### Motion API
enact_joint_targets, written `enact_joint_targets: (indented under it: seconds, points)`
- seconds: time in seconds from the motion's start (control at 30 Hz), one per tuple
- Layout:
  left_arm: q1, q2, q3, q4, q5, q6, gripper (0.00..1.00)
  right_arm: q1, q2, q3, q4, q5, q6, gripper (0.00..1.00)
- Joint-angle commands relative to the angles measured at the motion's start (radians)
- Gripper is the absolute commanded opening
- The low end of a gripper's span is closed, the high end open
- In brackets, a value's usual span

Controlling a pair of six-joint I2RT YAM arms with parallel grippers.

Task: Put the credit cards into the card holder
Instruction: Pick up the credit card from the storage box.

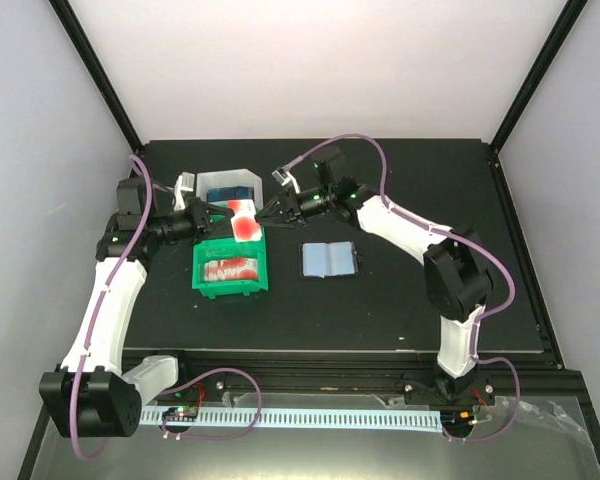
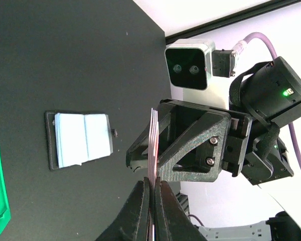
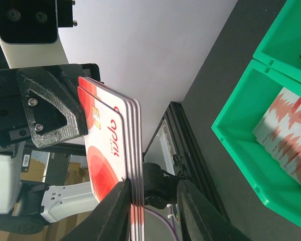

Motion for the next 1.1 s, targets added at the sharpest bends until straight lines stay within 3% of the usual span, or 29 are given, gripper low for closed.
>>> enact_joint_targets:
  seconds: [0.0,0.3,0.5,1.07]
  points:
    - [0.006,-0.026,0.002,0.065,0.076,-0.007,0.01,0.023,0.023,0.001,0.106,-0.056,0.069,0.28]
    - [0.031,-0.040,-0.007,0.075,0.098,-0.006,0.02,0.023,0.046,-0.011,0.178,-0.052,0.140,0.26]
    - [0.034,-0.045,-0.021,0.089,0.117,-0.004,0.02,0.014,0.045,-0.078,0.424,-0.096,0.294,0.22]
    - [0.040,-0.052,-0.044,0.154,0.154,-0.032,0.02,-0.004,0.033,-0.173,0.705,-0.123,0.462,0.11]
